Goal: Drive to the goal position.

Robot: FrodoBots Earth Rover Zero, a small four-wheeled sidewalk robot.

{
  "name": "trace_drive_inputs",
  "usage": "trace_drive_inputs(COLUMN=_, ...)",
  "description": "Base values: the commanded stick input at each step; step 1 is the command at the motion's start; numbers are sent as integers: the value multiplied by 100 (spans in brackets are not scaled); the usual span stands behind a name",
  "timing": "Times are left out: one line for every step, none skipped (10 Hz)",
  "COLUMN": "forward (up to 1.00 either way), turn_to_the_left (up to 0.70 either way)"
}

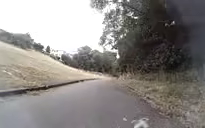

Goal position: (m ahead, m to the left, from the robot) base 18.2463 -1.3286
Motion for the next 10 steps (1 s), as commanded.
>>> trace_drive_inputs(forward=70, turn_to_the_left=0)
trace_drive_inputs(forward=70, turn_to_the_left=0)
trace_drive_inputs(forward=70, turn_to_the_left=0)
trace_drive_inputs(forward=70, turn_to_the_left=0)
trace_drive_inputs(forward=70, turn_to_the_left=0)
trace_drive_inputs(forward=70, turn_to_the_left=0)
trace_drive_inputs(forward=70, turn_to_the_left=0)
trace_drive_inputs(forward=70, turn_to_the_left=0)
trace_drive_inputs(forward=70, turn_to_the_left=0)
trace_drive_inputs(forward=70, turn_to_the_left=0)
